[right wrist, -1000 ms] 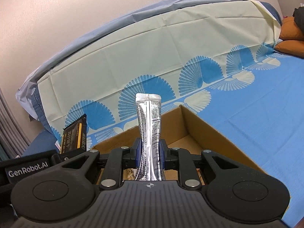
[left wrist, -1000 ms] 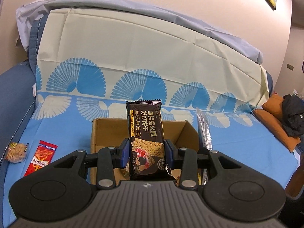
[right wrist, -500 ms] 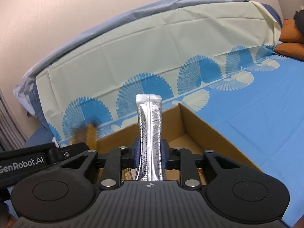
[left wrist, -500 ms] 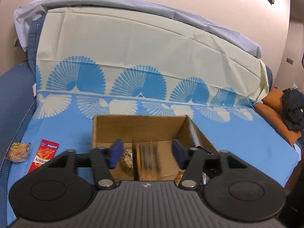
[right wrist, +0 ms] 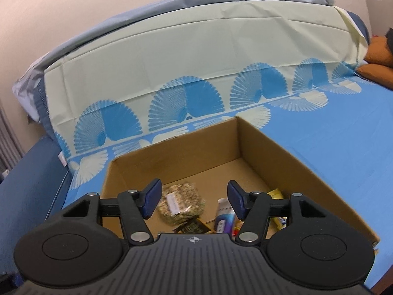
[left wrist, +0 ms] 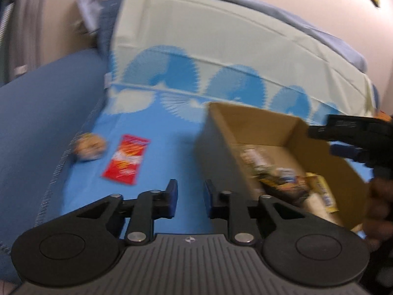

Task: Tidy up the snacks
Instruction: 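Move both tools back to the remaining snacks on the bed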

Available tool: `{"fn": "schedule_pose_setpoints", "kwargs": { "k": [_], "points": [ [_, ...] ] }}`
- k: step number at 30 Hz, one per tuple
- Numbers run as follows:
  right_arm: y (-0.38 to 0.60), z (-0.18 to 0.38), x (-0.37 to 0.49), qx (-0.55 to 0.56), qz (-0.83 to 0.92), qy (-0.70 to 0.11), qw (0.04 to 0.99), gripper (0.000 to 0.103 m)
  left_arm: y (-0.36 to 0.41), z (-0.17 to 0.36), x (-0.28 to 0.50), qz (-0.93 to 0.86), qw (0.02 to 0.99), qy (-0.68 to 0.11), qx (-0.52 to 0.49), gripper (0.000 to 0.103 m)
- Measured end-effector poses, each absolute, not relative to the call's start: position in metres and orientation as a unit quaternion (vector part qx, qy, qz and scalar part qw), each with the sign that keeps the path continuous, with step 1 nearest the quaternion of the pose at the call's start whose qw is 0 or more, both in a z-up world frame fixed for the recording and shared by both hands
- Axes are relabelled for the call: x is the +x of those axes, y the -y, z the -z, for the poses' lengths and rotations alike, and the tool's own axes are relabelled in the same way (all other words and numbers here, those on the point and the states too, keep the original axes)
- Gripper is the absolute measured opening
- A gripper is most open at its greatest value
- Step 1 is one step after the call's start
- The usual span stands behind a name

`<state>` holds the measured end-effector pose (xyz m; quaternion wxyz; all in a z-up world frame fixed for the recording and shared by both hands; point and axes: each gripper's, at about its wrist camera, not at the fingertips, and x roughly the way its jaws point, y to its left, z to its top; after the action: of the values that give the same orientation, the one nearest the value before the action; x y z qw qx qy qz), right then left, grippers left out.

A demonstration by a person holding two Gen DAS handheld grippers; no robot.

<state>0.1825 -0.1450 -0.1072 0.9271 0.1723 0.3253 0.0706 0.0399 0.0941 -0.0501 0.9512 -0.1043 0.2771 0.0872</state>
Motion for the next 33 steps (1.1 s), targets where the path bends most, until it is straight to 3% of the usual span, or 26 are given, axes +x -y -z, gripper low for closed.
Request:
{"fn": "schedule_pose_setpoints", "kwargs": {
  "k": [9,11,12,14,15,18,28,30,32,33],
  "points": [
    [0.089,0.092,0.162,0.138,-0.156,-0.275,0.939,0.06,-0.167,0.059,0.048,-0.172,0.938,-0.27,-0.133,0.024],
    [0.075,0.087,0.158,0.13,-0.181,-0.26,0.94,0.06,-0.175,0.058,0.06,-0.185,0.938,-0.265,-0.124,0.029],
    [0.07,0.085,0.156,0.127,-0.191,-0.255,0.939,0.06,-0.178,0.058,0.067,-0.194,0.938,-0.263,-0.119,0.034],
    [0.06,0.081,0.153,0.122,-0.208,-0.246,0.939,0.06,-0.186,0.06,0.087,-0.217,0.934,-0.261,-0.111,0.073],
    [0.057,0.08,0.152,0.119,-0.213,-0.244,0.938,0.06,-0.191,0.062,0.099,-0.23,0.93,-0.266,-0.11,0.079],
    [0.048,0.08,0.148,0.113,-0.23,-0.242,0.936,0.06,-0.205,0.072,0.136,-0.242,0.922,-0.281,-0.109,0.084],
    [0.034,0.087,0.154,0.104,-0.246,-0.255,0.929,0.06,-0.204,0.126,0.224,-0.318,0.882,-0.347,0.012,0.09],
    [0.03,0.087,0.154,0.098,-0.249,-0.254,0.929,0.06,-0.206,0.133,0.226,-0.317,0.882,-0.349,0.022,0.084],
    [0.028,0.089,0.154,0.092,-0.251,-0.256,0.929,0.06,-0.207,0.132,0.217,-0.314,0.885,-0.341,0.024,0.056],
    [0.027,0.09,0.153,0.089,-0.251,-0.257,0.929,0.06,-0.209,0.13,0.211,-0.309,0.887,-0.342,0.019,0.054]
  ]
}}
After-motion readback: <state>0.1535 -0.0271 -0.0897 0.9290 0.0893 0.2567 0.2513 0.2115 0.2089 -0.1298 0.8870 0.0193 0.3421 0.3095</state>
